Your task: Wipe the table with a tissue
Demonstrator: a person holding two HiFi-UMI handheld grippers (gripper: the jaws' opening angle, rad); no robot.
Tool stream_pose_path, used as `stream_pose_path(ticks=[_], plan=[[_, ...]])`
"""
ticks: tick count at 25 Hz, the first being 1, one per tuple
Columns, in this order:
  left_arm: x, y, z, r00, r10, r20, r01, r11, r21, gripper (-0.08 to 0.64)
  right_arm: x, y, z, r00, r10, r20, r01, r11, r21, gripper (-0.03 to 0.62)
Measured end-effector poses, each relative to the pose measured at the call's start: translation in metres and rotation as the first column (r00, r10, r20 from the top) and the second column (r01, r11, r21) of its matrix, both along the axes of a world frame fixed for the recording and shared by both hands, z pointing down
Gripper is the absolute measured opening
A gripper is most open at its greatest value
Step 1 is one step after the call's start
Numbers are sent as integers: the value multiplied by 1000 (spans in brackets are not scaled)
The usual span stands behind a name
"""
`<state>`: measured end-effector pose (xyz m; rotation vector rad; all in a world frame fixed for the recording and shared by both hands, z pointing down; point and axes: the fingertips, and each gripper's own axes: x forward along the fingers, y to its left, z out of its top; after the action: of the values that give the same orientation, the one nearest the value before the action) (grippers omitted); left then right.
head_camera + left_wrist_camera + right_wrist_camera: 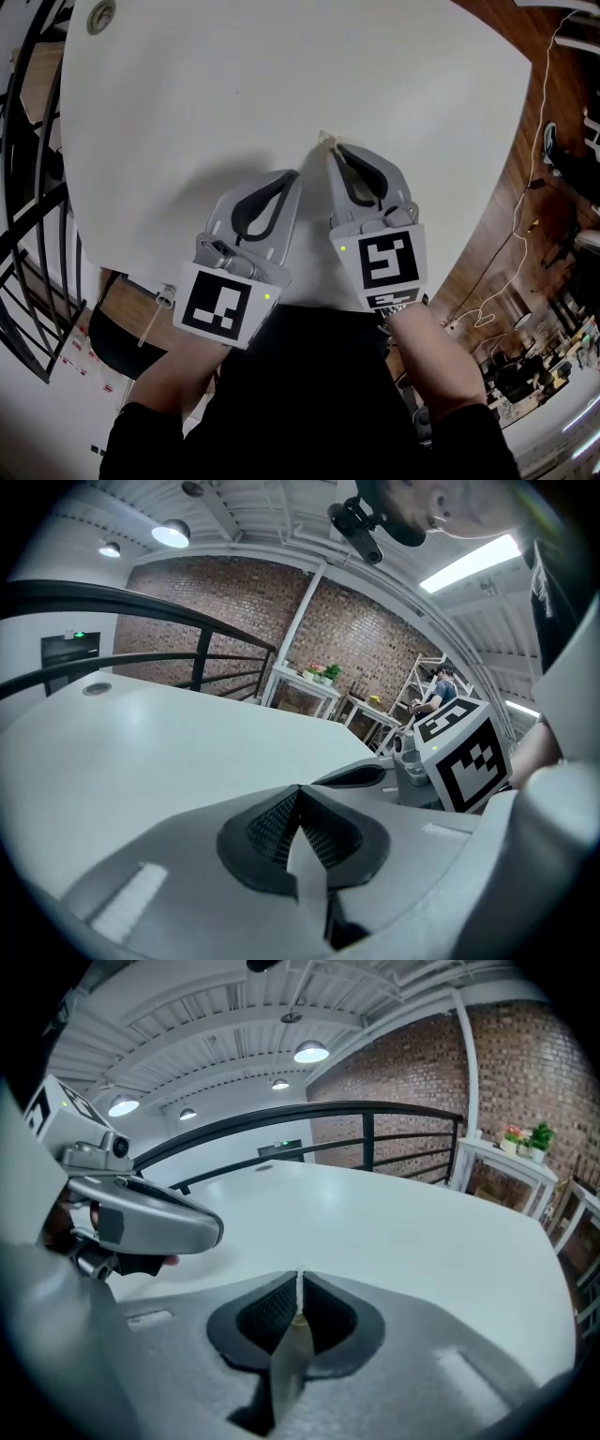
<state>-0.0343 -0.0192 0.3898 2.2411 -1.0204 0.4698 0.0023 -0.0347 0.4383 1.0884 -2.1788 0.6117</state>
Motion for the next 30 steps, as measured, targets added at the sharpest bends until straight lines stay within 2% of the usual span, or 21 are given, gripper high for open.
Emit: stream_pose_path(ticks=[7, 30], plan=[[1, 0, 1, 1000, 4, 10, -4, 1000, -4, 14, 0, -3, 0, 999, -22, -31, 22, 1000, 15, 9], [0, 2, -4, 999, 6, 31, -6, 1000, 15, 14, 20, -15, -2, 997, 70, -38, -69, 997, 36, 9]])
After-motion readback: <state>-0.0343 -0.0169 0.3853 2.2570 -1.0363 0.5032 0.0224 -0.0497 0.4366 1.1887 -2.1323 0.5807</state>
